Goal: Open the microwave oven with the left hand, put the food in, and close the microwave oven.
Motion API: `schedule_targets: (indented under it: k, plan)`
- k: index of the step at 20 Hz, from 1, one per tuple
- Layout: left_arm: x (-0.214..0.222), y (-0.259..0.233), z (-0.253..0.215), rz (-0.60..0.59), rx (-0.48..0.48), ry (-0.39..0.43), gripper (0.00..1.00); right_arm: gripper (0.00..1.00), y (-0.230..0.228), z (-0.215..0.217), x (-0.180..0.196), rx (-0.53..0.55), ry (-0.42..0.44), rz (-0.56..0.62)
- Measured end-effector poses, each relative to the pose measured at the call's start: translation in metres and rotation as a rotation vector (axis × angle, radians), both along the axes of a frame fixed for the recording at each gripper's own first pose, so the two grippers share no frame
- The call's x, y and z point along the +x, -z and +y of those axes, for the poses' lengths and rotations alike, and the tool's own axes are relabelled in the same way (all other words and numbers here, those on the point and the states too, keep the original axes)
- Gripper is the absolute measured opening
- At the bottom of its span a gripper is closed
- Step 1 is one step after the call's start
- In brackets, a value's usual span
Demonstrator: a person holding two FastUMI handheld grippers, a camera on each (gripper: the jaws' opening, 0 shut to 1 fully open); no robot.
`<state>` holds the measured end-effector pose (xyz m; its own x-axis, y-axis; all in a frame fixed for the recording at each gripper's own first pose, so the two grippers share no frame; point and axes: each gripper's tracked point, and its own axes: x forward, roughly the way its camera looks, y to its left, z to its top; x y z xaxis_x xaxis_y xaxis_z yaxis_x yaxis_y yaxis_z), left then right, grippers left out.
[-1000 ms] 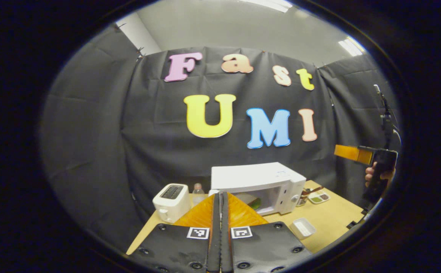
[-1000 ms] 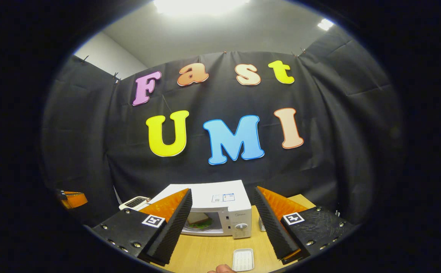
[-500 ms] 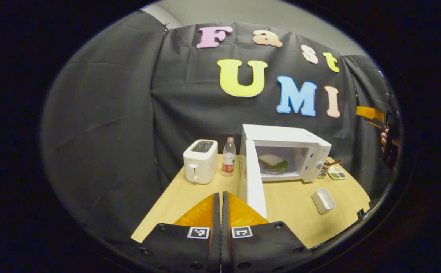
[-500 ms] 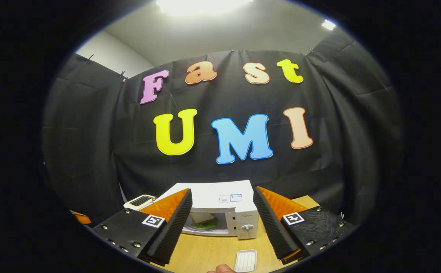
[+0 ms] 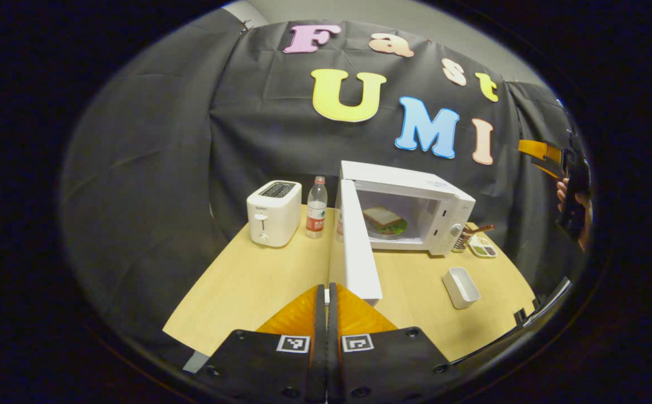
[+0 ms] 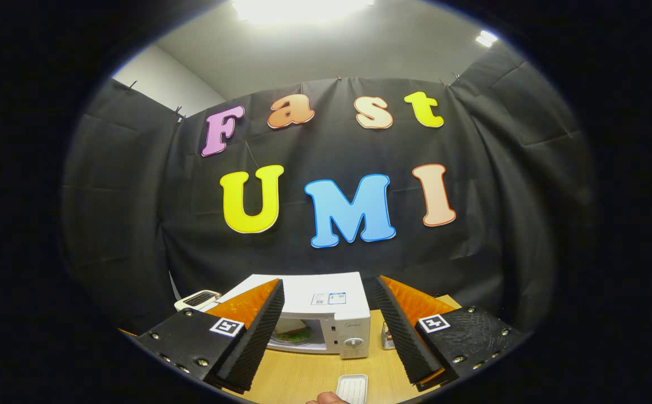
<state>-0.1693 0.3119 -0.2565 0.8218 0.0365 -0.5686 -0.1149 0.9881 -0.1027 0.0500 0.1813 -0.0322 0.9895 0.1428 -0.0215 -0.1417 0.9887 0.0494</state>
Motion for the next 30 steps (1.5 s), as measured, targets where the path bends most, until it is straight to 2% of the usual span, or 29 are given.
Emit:
schedule_targets:
  k: [3, 15, 23, 30]
  plan:
    - [0.005, -0.001, -0.035, -0.01, -0.079, 0.044, 0.07, 0.97, -0.006, -0.004, 0.002, 0.003, -0.015, -0.023]
    - [0.088, 0.009, -0.177, 0.003, -0.138, 0.286, 0.07, 0.97, -0.002, -0.068, 0.005, 0.008, 0.046, -0.01]
    - [0.152, 0.012, -0.23, -0.016, -0.18, 0.354, 0.07, 0.97, 0.007, -0.101, 0.001, 0.015, 0.089, 0.002]
    - [0.198, 0.026, -0.259, -0.003, -0.202, 0.381, 0.07, 0.97, 0.01, -0.143, -0.008, 0.02, 0.17, 0.007]
